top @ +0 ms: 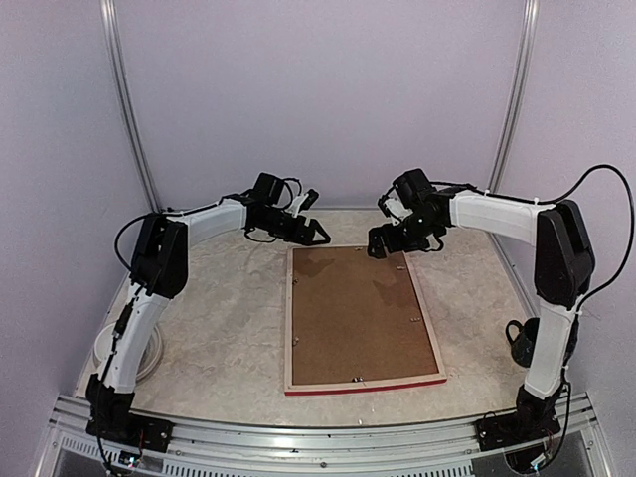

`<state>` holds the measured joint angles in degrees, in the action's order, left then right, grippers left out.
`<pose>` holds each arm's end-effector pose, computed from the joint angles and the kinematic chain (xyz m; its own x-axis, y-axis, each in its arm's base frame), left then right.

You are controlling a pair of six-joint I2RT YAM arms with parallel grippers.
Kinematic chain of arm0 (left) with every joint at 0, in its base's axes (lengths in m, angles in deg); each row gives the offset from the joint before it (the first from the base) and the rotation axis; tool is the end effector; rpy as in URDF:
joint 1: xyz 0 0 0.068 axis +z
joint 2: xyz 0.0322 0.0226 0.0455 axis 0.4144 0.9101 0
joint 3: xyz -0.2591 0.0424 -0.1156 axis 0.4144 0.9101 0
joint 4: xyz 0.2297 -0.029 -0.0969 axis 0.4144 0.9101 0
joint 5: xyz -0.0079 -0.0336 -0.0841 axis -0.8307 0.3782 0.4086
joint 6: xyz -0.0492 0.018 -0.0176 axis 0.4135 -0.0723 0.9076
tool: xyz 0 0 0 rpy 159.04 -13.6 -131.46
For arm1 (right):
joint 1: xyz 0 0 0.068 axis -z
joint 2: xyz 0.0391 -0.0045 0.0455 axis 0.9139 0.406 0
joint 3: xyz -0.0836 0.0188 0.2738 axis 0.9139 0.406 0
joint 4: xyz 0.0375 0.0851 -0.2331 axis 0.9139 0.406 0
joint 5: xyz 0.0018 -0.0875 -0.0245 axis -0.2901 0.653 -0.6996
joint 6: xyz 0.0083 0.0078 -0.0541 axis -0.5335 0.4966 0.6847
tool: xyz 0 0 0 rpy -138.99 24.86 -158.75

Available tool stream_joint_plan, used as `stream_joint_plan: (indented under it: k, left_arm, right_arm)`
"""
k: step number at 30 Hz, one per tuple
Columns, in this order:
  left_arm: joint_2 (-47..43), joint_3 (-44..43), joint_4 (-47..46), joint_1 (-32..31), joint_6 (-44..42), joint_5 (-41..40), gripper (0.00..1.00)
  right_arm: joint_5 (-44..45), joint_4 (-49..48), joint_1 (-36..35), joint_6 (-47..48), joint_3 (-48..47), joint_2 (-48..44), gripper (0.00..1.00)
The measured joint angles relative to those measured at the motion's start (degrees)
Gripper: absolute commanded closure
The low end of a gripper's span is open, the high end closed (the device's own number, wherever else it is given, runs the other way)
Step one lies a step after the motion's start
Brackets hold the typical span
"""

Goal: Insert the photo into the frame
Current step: Press the backboard against the frame body.

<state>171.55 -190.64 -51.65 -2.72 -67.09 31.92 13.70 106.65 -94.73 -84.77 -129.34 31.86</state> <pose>0.4960 -0.2809 0.1746 -0.6383 0.2954 -0.7109 0.7352 0.5078 -0.4491 0.3716 0.2056 0.2503 -0.8160 -0.1765 -0.5505 -0.3207 0.9305 0.1771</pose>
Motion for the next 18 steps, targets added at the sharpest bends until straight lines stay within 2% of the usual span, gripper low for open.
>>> stream_joint_plan:
  k: [18]
  left_arm:
    - [1.8, 0.0, 1.6, -0.2, -1.1, -1.2, 0.11]
  right_arm:
    - [-1.4, -1.2, 0.0, -1.0, 1.5, -2.5, 0.01]
